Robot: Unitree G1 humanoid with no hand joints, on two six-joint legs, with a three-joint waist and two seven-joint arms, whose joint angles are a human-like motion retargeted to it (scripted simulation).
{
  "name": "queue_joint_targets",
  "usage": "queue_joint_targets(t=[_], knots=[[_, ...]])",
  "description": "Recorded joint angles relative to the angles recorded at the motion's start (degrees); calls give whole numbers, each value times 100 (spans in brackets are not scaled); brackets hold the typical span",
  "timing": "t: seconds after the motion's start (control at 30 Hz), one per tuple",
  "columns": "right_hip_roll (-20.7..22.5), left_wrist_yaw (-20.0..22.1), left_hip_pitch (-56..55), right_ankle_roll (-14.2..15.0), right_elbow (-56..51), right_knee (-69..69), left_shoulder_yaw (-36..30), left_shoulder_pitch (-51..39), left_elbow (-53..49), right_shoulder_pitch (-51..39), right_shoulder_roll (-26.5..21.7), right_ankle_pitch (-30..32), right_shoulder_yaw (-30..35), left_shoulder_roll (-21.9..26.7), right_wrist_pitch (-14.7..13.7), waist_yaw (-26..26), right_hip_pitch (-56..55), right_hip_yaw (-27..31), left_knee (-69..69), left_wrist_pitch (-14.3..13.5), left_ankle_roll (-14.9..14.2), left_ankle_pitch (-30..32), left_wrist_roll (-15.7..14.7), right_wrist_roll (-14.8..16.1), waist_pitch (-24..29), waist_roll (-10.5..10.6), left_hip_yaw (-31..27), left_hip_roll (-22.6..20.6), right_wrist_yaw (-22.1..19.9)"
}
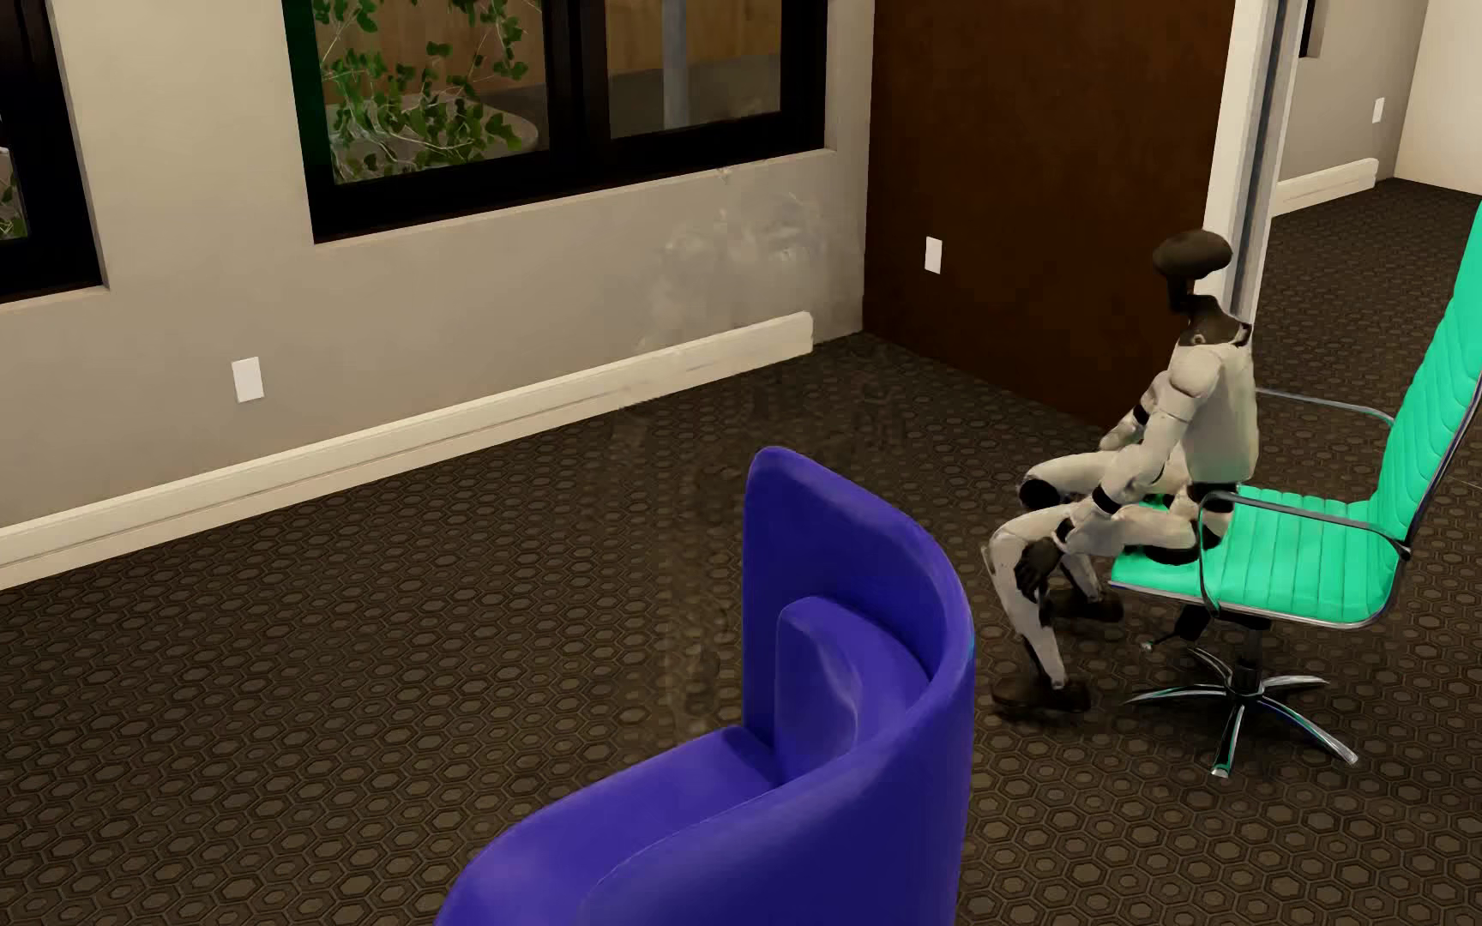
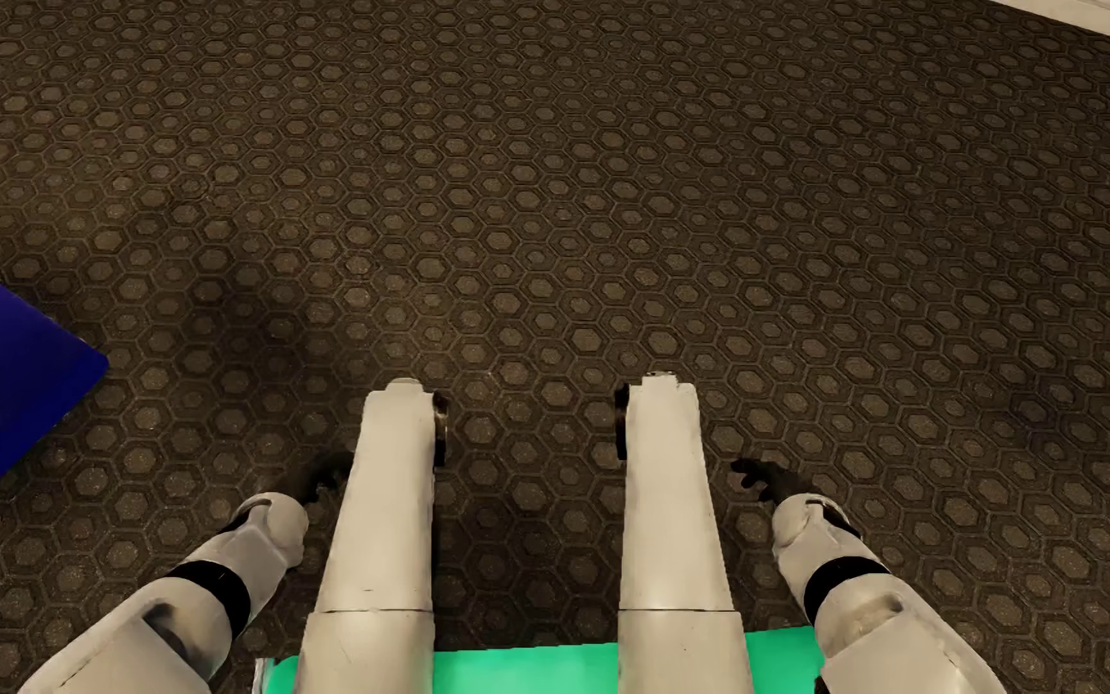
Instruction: Get up from the teal chair
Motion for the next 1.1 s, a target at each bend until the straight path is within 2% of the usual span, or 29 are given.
queue_joint_targets(t=[0.1,0.4,0.6,0.63,0.8,0.9,1.0,1.1], knots=[[13,-128,2,-5,124,7,53,32,136,27,4,-6,-26,11,55,1,4,9,10,77,2,3,-1,25,-8,14,3,-13,78],[42,-81,-63,-18,107,-5,65,-83,192,-66,-25,-6,36,53,26,0,-65,11,0,63,-17,-2,-46,4,47,1,-5,-15,8],[70,21,-320,2,129,10,55,-417,273,-318,-49,-28,-25,50,-54,29,-325,40,6,29,-144,-28,-111,69,307,-23,-35,-12,-119],[71,34,-405,23,124,15,36,-416,152,-376,-63,-36,-22,96,-81,28,-408,49,13,6,-170,-49,-10,88,358,-20,-49,-3,-138],[96,39,-922,90,156,-31,66,-899,151,-836,-143,-148,16,162,-142,27,-946,107,-13,-54,-374,-276,-17,108,646,-40,-112,32,-173],[114,73,-1039,92,92,-261,8,-974,98,-899,-218,-321,306,212,-219,43,-1090,111,-241,-152,-392,-597,-14,221,672,-78,-112,15,-249],[87,184,-638,87,70,-902,99,-814,169,-716,-266,-333,552,193,-266,46,-760,42,-939,-206,-383,-691,-95,225,520,-116,-28,55,-391],[44,181,136,-3,-89,-1890,197,-352,154,-153,-255,-317,385,199,-326,41,80,-120,-1924,-208,-275,-636,-36,220,184,-64,131,32,-426]])
